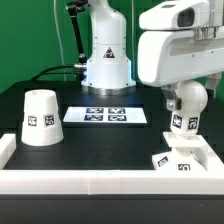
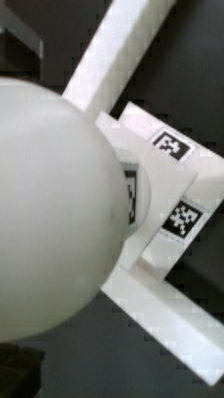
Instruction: Assemble lamp
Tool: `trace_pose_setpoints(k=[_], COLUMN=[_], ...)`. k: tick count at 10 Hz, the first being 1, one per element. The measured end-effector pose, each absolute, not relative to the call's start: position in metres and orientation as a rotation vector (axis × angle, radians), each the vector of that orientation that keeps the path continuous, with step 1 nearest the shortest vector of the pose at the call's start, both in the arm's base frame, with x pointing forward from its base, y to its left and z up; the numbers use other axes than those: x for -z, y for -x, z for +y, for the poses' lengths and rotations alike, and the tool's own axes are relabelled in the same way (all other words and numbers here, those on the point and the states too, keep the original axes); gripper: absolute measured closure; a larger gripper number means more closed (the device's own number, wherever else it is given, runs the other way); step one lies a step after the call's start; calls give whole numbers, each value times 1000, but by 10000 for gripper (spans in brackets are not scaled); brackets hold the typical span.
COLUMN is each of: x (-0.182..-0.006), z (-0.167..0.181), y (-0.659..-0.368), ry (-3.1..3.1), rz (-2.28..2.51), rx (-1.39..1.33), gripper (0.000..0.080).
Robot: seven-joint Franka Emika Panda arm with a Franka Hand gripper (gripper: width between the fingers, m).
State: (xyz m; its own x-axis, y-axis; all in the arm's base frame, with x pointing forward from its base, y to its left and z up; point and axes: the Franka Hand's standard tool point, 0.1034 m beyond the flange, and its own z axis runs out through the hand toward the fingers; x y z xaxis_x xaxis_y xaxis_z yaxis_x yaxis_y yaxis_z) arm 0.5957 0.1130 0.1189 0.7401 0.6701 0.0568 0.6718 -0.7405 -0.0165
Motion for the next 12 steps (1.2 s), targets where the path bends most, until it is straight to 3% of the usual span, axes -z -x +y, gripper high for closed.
trace_pose_setpoints(k=[7, 8, 12], x=[-120, -120, -120], z=[109, 108, 103], y=[-601, -601, -600], ry=[2604, 2605, 2679], rz=[-1753, -1752, -1623], rx=[53, 53, 38], gripper=[100, 226, 222])
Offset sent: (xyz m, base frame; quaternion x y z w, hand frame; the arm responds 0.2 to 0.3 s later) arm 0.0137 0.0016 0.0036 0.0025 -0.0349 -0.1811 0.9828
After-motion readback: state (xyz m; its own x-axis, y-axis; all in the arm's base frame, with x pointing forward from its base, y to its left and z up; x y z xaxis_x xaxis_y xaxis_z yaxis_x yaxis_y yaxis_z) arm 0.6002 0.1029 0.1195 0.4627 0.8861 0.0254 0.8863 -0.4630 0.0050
